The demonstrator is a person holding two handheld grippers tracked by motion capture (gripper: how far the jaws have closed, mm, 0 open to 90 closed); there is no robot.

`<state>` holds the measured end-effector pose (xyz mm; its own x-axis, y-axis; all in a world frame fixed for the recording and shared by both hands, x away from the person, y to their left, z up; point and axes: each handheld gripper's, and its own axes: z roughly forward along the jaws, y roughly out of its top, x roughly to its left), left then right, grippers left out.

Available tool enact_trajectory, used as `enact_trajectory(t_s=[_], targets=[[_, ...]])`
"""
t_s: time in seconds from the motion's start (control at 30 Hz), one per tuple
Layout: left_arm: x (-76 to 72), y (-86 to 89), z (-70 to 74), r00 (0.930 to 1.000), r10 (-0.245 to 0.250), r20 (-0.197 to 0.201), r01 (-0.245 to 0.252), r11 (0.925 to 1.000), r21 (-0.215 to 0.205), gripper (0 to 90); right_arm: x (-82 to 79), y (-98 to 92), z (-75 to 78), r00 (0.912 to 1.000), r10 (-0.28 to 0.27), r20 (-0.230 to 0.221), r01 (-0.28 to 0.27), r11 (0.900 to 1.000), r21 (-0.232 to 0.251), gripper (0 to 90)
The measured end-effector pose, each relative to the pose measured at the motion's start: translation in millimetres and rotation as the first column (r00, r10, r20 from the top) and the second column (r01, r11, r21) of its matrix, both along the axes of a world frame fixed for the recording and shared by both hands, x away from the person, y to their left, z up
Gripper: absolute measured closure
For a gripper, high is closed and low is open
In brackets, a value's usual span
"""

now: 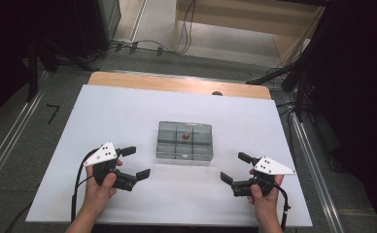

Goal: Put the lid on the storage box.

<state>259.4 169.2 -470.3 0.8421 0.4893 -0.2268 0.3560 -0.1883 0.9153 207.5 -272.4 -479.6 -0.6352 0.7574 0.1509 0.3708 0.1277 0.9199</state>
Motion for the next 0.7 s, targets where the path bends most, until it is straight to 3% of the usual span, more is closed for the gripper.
enact_trajectory(t_s=[0.1, 0.7], targets=[[-5.8, 8.4, 1.8, 0.9998, 0.014, 0.014, -0.014, 0.9999, 0.001, 0.0, -4.1, -4.4, -0.1, 1.0000, -0.001, 0.005, 0.001, 1.000, -0.006, 0.0], [-29.6, 48.4, -2.3, 0.9973, 0.072, 0.011, -0.072, 0.9970, 0.028, 0.0, -28.0, -36.4, -4.8, 0.9991, -0.043, 0.008, 0.043, 0.998, -0.047, 0.0]])
